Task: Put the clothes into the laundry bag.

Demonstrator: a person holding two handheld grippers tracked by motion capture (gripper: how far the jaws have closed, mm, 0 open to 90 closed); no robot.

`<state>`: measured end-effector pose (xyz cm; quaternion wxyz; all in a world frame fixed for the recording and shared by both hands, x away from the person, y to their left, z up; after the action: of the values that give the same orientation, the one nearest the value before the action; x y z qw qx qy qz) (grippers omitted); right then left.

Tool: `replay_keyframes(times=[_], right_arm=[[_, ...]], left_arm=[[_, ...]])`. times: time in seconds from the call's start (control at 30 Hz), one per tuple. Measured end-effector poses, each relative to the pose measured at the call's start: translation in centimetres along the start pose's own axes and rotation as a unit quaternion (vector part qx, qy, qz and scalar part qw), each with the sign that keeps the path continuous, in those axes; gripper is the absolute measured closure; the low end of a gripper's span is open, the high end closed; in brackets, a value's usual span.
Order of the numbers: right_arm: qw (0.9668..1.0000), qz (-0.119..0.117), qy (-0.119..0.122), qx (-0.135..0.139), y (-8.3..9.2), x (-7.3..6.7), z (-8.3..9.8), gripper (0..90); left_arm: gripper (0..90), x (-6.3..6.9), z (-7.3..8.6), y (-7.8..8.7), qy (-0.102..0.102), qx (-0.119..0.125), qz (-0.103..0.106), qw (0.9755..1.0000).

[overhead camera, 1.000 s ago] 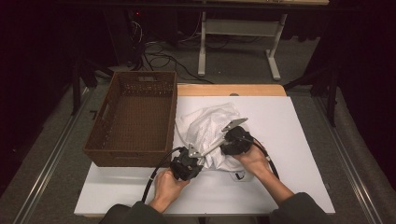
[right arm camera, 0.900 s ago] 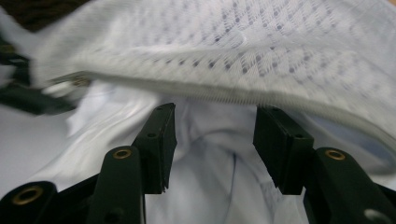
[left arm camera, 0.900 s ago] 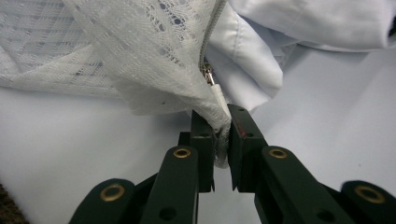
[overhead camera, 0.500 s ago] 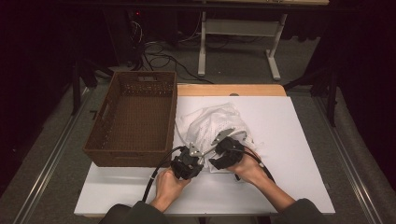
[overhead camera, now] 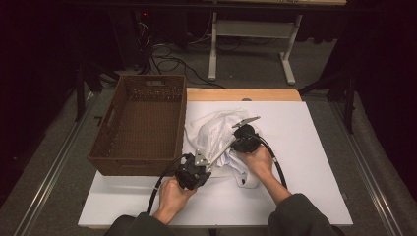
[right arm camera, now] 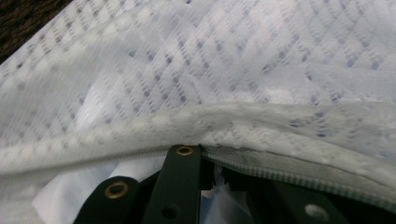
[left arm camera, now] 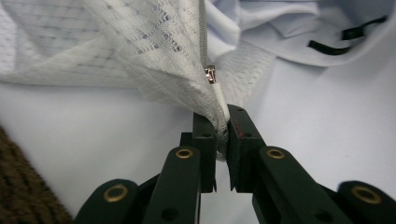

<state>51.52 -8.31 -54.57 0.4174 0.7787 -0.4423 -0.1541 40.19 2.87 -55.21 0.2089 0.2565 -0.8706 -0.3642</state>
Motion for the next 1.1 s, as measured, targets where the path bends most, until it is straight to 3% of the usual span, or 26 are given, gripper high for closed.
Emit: replay_keyframes(times=[0.13,0.27,0.43,0.53,0.63,0.7,0.77,0.87,1.03,1.1], right_arm=[[0.9995,0.008,0.030,0.008,0.7,-0.9,-0.1,83.7],[0.9962,0.036,0.079,0.006,1.2,-1.4,0.0,82.8],[0.9960,0.033,0.083,0.003,1.4,-1.6,-0.2,82.7],[0.9962,0.029,0.083,0.003,1.4,-1.6,-0.2,82.8],[0.9962,0.022,0.084,0.001,1.4,-1.6,-0.1,81.8],[0.9957,0.013,0.092,0.004,1.4,-1.6,0.0,79.4],[0.9964,0.004,0.085,-0.001,1.4,-1.5,0.1,77.7],[0.9969,-0.010,0.078,-0.003,1.6,-1.5,0.2,73.5],[0.9962,-0.034,0.080,-0.006,2.4,-1.7,0.5,61.6],[0.9940,-0.034,0.104,-0.006,3.2,-1.7,1.0,56.4]], left_arm=[[80.0,-0.8,0.2,-0.4,0.022,-0.010,-0.003,0.9997],[73.6,-0.1,0.9,-0.1,0.024,-0.038,0.001,0.9990],[71.6,1.7,1.4,0.7,0.015,-0.047,0.009,0.9988],[72.4,3.2,1.0,0.7,0.002,-0.041,0.023,0.9989],[70.3,3.9,0.1,-0.1,-0.015,-0.037,0.022,0.9990],[63.7,3.7,-0.6,-1.0,-0.020,-0.037,0.013,0.9990],[60.2,2.9,-1.1,-2.0,-0.016,-0.035,0.000,0.9992],[60.4,1.8,-1.5,-3.6,-0.006,-0.043,-0.006,0.9991],[64.2,1.0,-1.5,-5.1,-0.008,-0.056,-0.016,0.9982],[64.6,0.9,-1.4,-5.1,-0.009,-0.057,-0.021,0.9981]])
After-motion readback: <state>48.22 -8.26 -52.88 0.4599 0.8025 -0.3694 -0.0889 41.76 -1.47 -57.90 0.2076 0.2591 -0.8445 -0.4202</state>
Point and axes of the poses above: each handheld gripper's, and its own axes: y roughly backward along the jaws, z roughly out of its underside, x roughly to its right, the point moved 10 cm from there along -y, roughly forward along the jaws, and after that the axes turned 11 degrees about z, right-handed, at the moved point
